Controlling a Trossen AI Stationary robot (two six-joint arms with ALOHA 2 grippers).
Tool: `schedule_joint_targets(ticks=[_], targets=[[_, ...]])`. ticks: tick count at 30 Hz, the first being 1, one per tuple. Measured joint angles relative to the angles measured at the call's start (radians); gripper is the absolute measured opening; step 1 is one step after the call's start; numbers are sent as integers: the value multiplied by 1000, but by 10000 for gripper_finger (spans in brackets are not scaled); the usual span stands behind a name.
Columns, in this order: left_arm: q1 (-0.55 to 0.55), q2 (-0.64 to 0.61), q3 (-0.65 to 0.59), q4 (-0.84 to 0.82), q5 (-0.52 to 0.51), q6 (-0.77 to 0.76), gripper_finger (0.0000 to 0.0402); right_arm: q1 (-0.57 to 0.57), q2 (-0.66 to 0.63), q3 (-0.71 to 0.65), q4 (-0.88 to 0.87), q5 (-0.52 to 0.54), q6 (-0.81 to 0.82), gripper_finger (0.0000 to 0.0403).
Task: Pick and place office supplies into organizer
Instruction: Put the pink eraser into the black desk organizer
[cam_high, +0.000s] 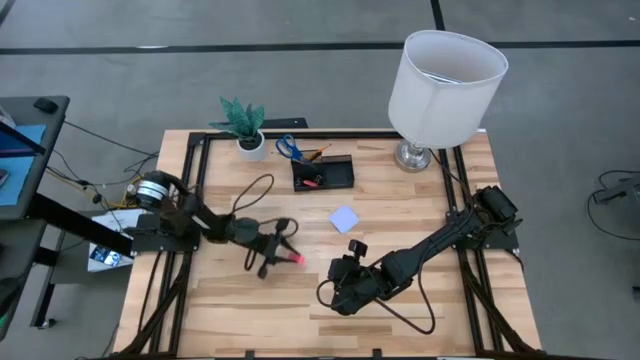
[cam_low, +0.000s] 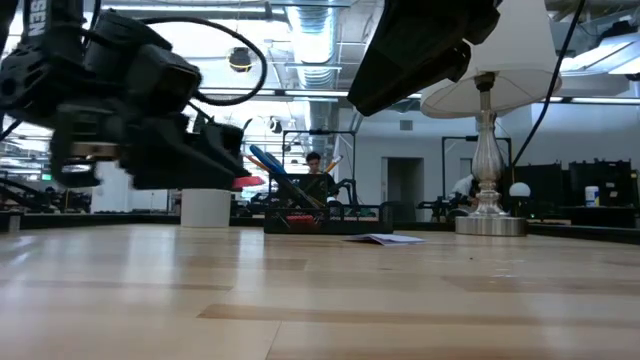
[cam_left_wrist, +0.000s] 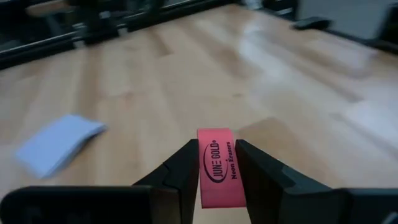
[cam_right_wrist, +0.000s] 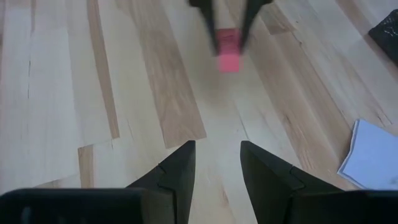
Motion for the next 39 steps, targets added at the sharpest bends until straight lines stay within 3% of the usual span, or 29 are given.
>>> schedule_joint_targets(ticks=[5, 12, 20, 39], targets=[[104, -100, 6, -117, -22, 25, 96, -2, 0, 0, -5, 0, -1, 123], [249, -170, 14, -149, -10, 35, 96, -2, 0, 0, -27, 1, -1, 123], [380, -177, 89, -277, 14, 76, 95, -9, 0, 0, -39, 1, -1, 123], [573, -177, 305, -605, 6, 177, 95, -16, 0, 0, -56, 2, -38, 123]])
